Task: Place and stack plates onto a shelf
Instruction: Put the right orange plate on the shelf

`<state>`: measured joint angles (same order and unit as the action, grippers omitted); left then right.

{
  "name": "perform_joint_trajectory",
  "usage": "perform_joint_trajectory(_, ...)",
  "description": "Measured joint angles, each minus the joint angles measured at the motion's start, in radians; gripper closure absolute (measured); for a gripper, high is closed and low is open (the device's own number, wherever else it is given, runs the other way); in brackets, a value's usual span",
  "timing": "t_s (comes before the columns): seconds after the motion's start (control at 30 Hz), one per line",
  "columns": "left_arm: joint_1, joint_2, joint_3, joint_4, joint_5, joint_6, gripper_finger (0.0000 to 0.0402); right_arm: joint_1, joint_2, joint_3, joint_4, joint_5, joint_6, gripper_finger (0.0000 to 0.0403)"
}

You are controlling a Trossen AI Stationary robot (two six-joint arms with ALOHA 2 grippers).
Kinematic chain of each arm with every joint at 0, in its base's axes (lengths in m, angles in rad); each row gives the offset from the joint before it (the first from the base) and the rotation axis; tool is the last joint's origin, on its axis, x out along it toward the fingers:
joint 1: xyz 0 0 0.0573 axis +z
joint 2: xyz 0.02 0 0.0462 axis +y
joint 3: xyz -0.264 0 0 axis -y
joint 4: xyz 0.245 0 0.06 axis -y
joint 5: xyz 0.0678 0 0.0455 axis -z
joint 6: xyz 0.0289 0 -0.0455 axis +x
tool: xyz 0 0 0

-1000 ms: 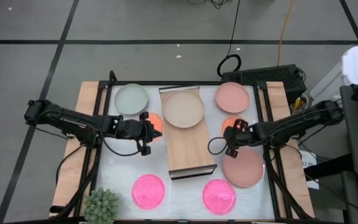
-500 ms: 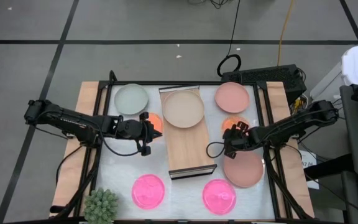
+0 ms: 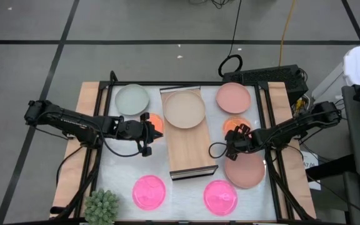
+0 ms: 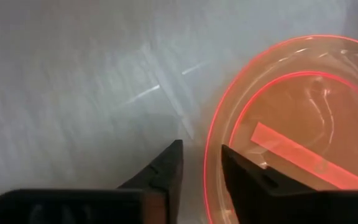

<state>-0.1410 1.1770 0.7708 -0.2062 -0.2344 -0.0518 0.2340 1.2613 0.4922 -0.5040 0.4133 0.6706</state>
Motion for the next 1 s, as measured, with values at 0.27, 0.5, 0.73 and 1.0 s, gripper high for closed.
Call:
perform_joint_trajectory(0.27,0.000,0.000,0.000,0.000,0.000,0.006,0.0371,-0.001,0.001,-0.002,0.002,0.004,-0.025,0.0397)
perform_joint_trajectory(0.5,0.000,0.000,0.000,0.000,0.000,0.014,0.0371,-0.002,0.002,-0.002,0.004,0.006,-0.026,0.0397)
perform_joint_trajectory(0.73,0.000,0.000,0.000,0.000,0.000,0.014,0.0371,-0.002,0.002,0.005,0.002,0.002,-0.025,0.0402)
perform_joint_trajectory(1.0,0.000,0.000,0.000,-0.002,0.000,0.015,0.0371,-0.002,0.003,0.048,-0.042,-0.003,-0.023,0.0403)
